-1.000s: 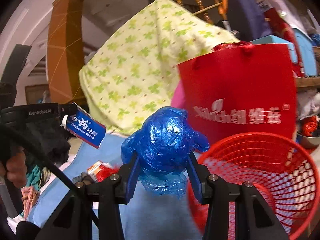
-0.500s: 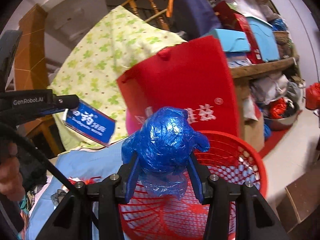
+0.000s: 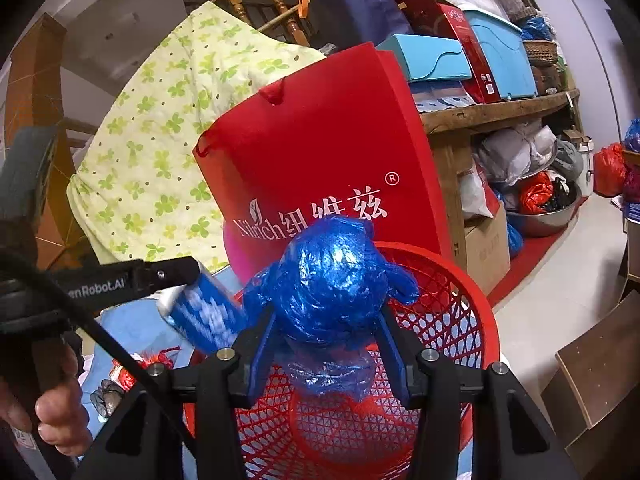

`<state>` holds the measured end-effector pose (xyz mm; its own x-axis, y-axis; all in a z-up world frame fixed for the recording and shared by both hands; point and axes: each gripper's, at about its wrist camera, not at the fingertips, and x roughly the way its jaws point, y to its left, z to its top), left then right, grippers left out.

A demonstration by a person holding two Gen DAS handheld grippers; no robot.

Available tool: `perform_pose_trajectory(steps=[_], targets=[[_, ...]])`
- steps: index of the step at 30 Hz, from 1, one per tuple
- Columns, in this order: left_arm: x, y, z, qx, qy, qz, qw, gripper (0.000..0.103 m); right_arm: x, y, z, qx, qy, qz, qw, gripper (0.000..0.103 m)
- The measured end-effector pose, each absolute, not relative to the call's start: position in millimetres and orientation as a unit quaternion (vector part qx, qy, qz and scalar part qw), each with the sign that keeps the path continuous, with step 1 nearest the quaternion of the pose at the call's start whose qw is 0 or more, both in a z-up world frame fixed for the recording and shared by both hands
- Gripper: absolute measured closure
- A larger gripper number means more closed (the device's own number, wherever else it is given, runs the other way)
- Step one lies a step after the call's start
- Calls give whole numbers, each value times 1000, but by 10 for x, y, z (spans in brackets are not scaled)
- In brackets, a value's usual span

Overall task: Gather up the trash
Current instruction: 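Carry both items to the red wastebasket and open both grippers over it, then move both tools back over the remaining trash on the blanket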

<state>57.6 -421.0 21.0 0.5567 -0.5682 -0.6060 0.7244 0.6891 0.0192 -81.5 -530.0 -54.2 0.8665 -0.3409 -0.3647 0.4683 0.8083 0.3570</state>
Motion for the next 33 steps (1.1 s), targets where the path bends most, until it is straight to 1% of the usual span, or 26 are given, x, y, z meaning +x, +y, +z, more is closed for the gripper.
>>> perform_pose_trajectory(steps=[1,2,8,17,19,27,29,33], targets=[[555,-4171,236,134,284,-370,874,52,-804,-5294,-540,222,144,-214,940,43],[572,-4147,251,134,279,-370,876,51,-791,-5271,-536,219,145,-212,941,42],[652,-3876,318,132,267,-357,885,48,-715,-5134,-501,192,148,-215,946,42],[883,-3296,234,116,283,-312,899,45,-614,-4923,-400,179,139,-202,953,41],[954,-3125,196,108,291,-299,902,45,-577,-4843,-373,173,137,-197,955,39],[1219,-2269,-7,79,315,-229,918,44,-384,-4326,-254,123,120,-156,973,38],[1267,-2025,-89,75,319,-206,922,42,-331,-4153,-243,104,114,-135,979,36],[1390,-1486,-305,76,332,-148,928,41,-151,-3747,-307,57,129,-89,986,33]])
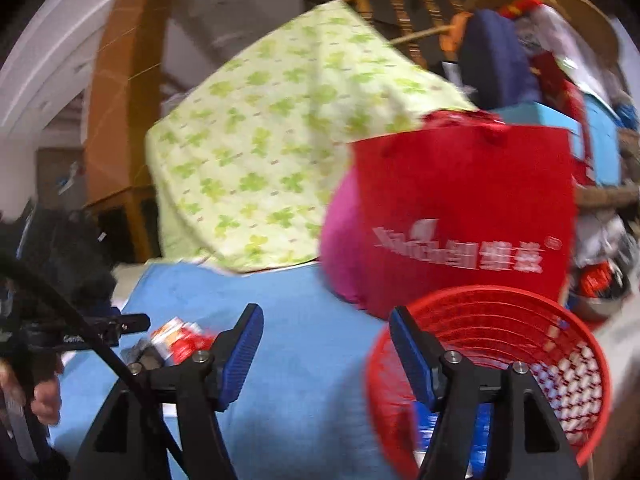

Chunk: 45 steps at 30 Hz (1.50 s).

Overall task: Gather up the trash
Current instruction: 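Move both tools back over the remaining trash on the blanket, then grasp the long white medicine box with the right gripper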

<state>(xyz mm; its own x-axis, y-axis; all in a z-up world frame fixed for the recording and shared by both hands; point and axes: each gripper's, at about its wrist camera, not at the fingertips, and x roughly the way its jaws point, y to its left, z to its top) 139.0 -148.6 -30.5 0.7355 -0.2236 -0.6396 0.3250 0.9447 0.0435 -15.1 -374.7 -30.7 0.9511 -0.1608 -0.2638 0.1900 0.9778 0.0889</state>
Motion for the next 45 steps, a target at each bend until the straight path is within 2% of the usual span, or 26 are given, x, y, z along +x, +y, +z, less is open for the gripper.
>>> perform_pose_trajectory(steps=[5,9,16,25,34,45], targets=[[1479,-935,-654,99,354,-77,927,41,278,-3224,-569,9,218,-15,976,32],[1519,-624,-931,103,373,-51,921,41,605,-2965,-819,18,298,39,953,32],[1621,-440,-1181,108,378,-35,919,41,1110,-2775,-1217,92,387,82,914,32],[1719,-323,-1245,88,375,-34,922,41,1667,-2661,-1725,224,491,107,835,32],[1814,-249,-1330,74,383,-34,920,41,1858,-2485,-1738,229,483,91,840,25],[1923,-170,-1404,68,388,-14,919,41,2216,-2246,-1708,204,475,82,852,20]])
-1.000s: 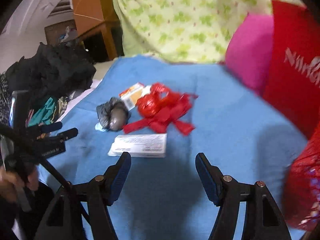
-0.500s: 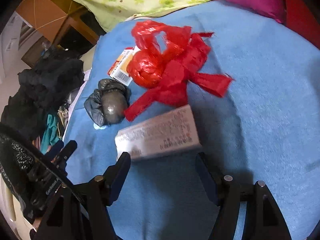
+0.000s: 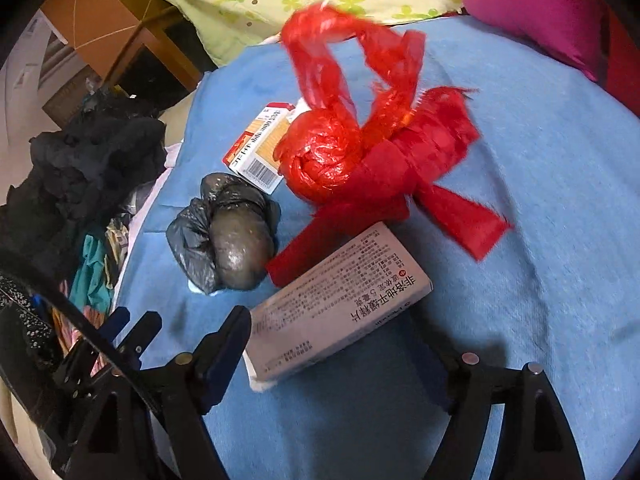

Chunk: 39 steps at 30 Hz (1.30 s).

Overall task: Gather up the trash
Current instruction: 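Grasp the long white medicine box with the right gripper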

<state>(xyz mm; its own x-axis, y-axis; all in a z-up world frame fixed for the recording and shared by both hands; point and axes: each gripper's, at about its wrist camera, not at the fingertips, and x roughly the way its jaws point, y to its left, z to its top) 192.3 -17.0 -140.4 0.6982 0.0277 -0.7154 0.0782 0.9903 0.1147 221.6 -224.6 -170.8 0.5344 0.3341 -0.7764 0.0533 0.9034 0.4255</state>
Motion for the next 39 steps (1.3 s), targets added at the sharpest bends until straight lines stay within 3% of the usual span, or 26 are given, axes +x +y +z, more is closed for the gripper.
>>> perform_pose_trajectory(steps=[11,39], targets=[[1975,-138,-1442,68,395,-3,916,41,2335,-1947,-1718,130,468,38,873,16],[1982,-177,-1511,82,403,2,911,41,2213,-1592,-1758,-19,450,19,893,38]])
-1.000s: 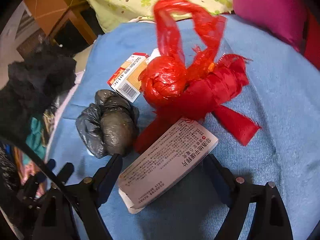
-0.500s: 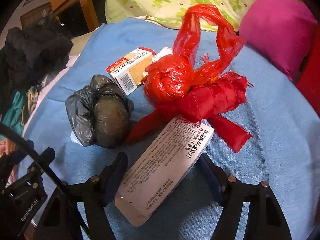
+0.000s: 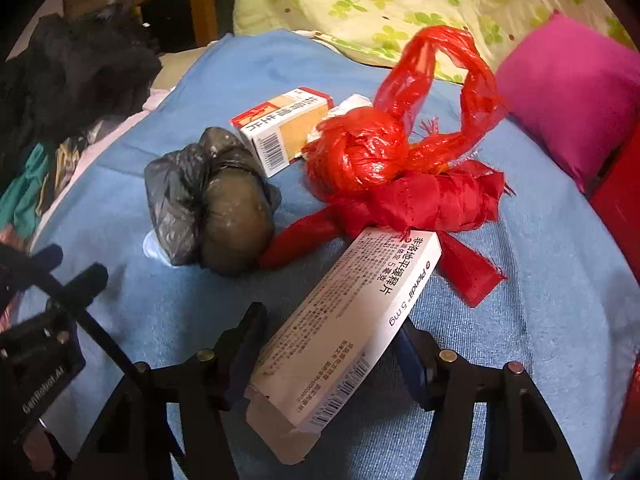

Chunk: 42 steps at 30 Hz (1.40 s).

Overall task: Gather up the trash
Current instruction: 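Grasp the long white medicine box with the right gripper, then grasp the black plastic bag with the left gripper and lift it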

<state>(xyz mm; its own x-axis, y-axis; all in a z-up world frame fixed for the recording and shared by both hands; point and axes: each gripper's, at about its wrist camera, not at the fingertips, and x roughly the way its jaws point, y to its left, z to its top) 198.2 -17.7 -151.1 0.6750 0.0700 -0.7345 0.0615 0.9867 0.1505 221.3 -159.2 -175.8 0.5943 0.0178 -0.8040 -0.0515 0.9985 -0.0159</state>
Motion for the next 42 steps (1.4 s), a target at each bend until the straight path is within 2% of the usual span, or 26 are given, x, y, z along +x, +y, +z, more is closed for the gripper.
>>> perform_pose_trajectory(steps=[11,16,18,24,26,34,36,38,39,40,42], targets=[[2008,-209,-1507,81,401,1,912,41,2082,-1650,-1732,-22,449,43,892,45],[2068,-210,-1437,49,391,-20,919,41,1964,-1832,-1676,-10,448,57,892,57],[2112,-238,-1409,36,384,-30,922,40,1941,-1889,-1671,-7,451,58,891,58],[2263,-341,-1289,-12,350,-75,934,34,1822,-2092,-1614,14,446,79,891,63],[2337,-414,-1271,-15,341,-81,937,26,1778,-2132,-1562,14,437,84,896,64],[2716,-765,-1487,8,387,-100,917,27,1640,-2383,-1495,46,425,110,897,64],[2753,-818,-1510,13,396,-111,911,36,1625,-2410,-1491,48,423,114,898,64],[2758,-858,-1528,25,401,-122,908,55,1635,-2444,-1486,55,420,120,898,64],[2749,-862,-1524,26,400,-127,907,59,1633,-2468,-1483,58,421,121,897,64],[2736,-866,-1517,28,398,-134,907,68,1671,-2458,-1485,60,421,121,897,64],[2715,-881,-1503,37,394,-135,908,72,1684,-2496,-1486,66,422,118,896,64]])
